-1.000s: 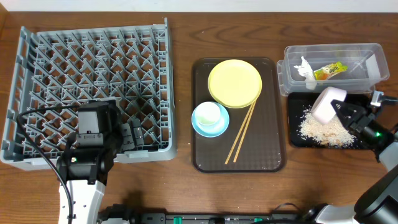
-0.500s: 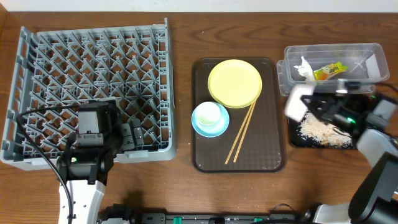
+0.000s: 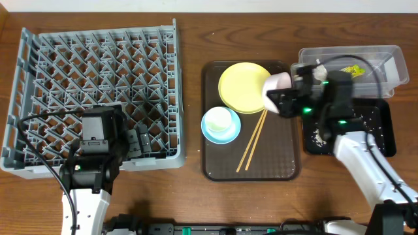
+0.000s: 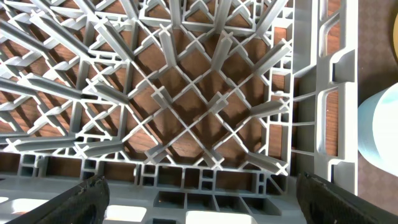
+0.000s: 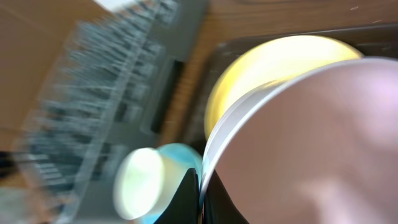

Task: Sort waste into correct bins and load items into the dishwasher rack
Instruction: 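Carry the pink bowl with the right gripper and set it on the yellow plate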

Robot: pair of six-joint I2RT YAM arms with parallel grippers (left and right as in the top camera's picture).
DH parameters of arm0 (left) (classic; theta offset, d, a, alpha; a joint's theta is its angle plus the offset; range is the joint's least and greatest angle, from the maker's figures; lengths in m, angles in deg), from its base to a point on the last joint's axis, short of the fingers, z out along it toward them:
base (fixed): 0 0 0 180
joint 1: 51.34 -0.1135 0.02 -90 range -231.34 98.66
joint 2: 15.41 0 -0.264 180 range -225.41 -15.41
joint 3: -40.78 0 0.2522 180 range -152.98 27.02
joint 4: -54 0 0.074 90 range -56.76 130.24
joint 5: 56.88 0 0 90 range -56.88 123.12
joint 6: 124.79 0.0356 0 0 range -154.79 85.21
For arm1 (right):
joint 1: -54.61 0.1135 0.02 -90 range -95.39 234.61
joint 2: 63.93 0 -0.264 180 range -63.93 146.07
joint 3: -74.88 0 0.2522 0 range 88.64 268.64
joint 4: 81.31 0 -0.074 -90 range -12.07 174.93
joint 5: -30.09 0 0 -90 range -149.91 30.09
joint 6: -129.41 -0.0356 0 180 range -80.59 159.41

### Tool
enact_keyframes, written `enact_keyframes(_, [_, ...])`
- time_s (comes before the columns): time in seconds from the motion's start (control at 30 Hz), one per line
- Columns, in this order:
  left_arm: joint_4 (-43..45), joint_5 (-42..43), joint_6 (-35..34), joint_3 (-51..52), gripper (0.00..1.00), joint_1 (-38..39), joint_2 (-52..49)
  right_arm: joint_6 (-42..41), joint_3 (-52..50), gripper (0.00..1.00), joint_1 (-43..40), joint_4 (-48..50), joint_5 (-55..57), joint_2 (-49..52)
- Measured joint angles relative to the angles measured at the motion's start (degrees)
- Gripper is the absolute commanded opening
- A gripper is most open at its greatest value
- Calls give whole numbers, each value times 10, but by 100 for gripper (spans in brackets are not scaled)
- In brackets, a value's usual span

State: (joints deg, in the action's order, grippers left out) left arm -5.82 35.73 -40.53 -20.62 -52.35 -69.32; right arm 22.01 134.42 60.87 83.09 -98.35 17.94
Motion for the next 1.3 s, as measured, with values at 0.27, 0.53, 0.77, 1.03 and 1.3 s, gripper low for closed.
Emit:
enact_keyframes(0.27, [0,0,0,0,97,0,0,101,0,1,123,52,224,3])
enact_keyframes(0.53, [0,0,0,0,97,0,0,141,29,1,145,-19,265,50])
enact_keyframes(0.77, [1,0,0,0,97,0,0,165,216,1,145,-205,264,127])
enact_keyframes(1.03, [1,0,0,0,97,0,0,173,315,1,147,-276,244,242])
enact_keyframes(1.3, [1,0,0,0,97,0,0,181,315,15,163,-243,245,324])
